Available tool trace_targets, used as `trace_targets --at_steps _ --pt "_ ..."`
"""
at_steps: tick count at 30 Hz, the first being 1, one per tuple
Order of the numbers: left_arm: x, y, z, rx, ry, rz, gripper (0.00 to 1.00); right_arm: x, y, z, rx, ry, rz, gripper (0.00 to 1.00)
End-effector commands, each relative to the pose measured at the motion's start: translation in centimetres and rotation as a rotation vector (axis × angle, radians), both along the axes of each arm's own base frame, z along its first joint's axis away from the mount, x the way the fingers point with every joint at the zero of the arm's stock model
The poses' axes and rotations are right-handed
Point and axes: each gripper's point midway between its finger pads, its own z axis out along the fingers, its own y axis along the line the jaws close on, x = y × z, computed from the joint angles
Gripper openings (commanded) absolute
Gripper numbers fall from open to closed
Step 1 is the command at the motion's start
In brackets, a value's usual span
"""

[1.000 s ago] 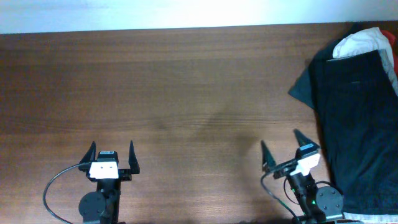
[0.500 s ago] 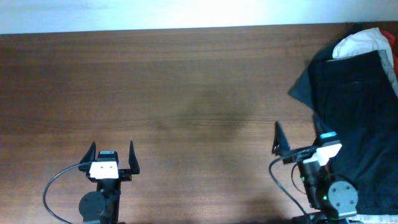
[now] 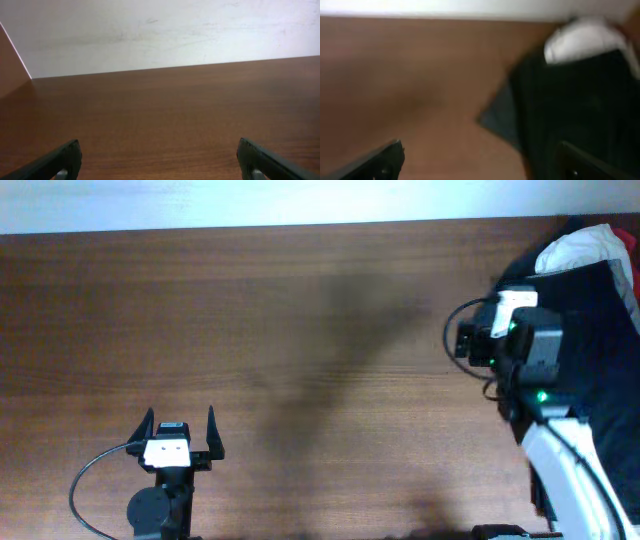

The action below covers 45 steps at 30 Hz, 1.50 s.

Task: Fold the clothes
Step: 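Reach the right gripper to the black shorts on the pile and grasp, then pull the black shorts left off the pile onto the table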

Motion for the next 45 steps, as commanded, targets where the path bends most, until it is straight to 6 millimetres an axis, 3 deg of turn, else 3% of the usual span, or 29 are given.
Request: trace_targets --at_steps 1,4,5,7,11,13,15,17,19,21,24,28,29,31,34,37,40,42,43,45 --pt "0.0 0.0 -0.2 0.006 0.001 -0.002 0.99 1.8 -3.8 -0.8 0.018 0.012 -0.13 0.99" --pt "0.0 0.0 -0.2 0.006 0.001 -0.002 0.99 3.4 -6.7 -0.4 -0.046 -0.048 -0.178 0.99" --pt "0.0 0.0 -0.2 0.006 0.001 -0.002 0.99 3.7 -7.9 -1.6 -0.051 -0.03 -0.207 0.99" --pt "0.0 0.0 -0.2 0.006 0.001 -0.001 0.99 4.7 -9.4 -5.8 -0.036 0.029 -0.241 0.99" --pt "0.0 0.0 -0.2 0.006 0.001 -0.002 0.99 8.2 -10.6 -9.7 -0.097 0.021 -0.216 1.0" --pt "0.0 0.0 -0.2 0.006 0.001 -0.002 0.99 10.5 -11.2 -12.4 -0.11 0.155 -0.184 1.0" --pt "0.0 0.0 -0.2 0.006 0.001 -0.002 0.99 12.8 -12.4 -12.7 -0.106 0.248 -0.182 1.0" --pt "0.0 0.0 -0.2 0.006 0.001 -0.002 0.99 15.0 -13.7 -11.4 -0.1 0.278 -0.193 1.0" --pt "0.0 0.0 -0.2 0.006 0.001 -0.002 0.99 15.3 -14.6 -10.8 -0.135 0.3 -0.167 1.0" --pt "0.0 0.0 -0.2 0.006 0.001 -0.002 0.99 14.5 -15.0 -12.4 -0.133 0.354 -0.154 0.98" --pt "0.0 0.0 -0.2 0.006 0.001 -0.002 0.99 14.2 -14.1 -15.2 -0.152 0.426 -0.093 0.94" --pt "0.0 0.0 -0.2 0.006 0.001 -0.002 0.99 14.4 -13.0 -16.3 -0.136 0.444 -0.016 0.96" --pt "0.0 0.0 -0.2 0.006 0.001 -0.002 0.99 14.4 -13.0 -16.6 -0.138 0.446 -0.018 0.94" --pt "0.0 0.0 -0.2 0.006 0.001 -0.002 0.99 14.1 -13.4 -17.5 -0.139 0.465 -0.026 0.79" --pt "0.0 0.0 -0.2 0.006 0.001 -0.002 0.99 14.4 -13.8 -17.3 -0.156 0.452 -0.05 0.53" --pt "0.0 0.0 -0.2 0.006 0.001 -0.002 0.99 14.7 -13.8 -17.1 -0.11 0.418 -0.11 0.04" --pt "0.0 0.0 -0.2 0.006 0.001 -0.002 0.99 15.0 -13.9 -15.6 -0.064 0.365 -0.173 0.04" --pt "0.0 0.0 -0.2 0.006 0.001 -0.002 0.99 15.7 -14.1 -11.0 -0.053 0.263 -0.208 0.03" --pt "0.0 0.0 -0.2 0.006 0.001 -0.002 0.99 15.8 -14.1 -9.8 -0.042 0.236 -0.222 0.04" --pt "0.0 0.0 -0.2 0.006 0.001 -0.002 0.99 16.5 -11.2 -5.3 0.018 0.15 -0.148 0.04"
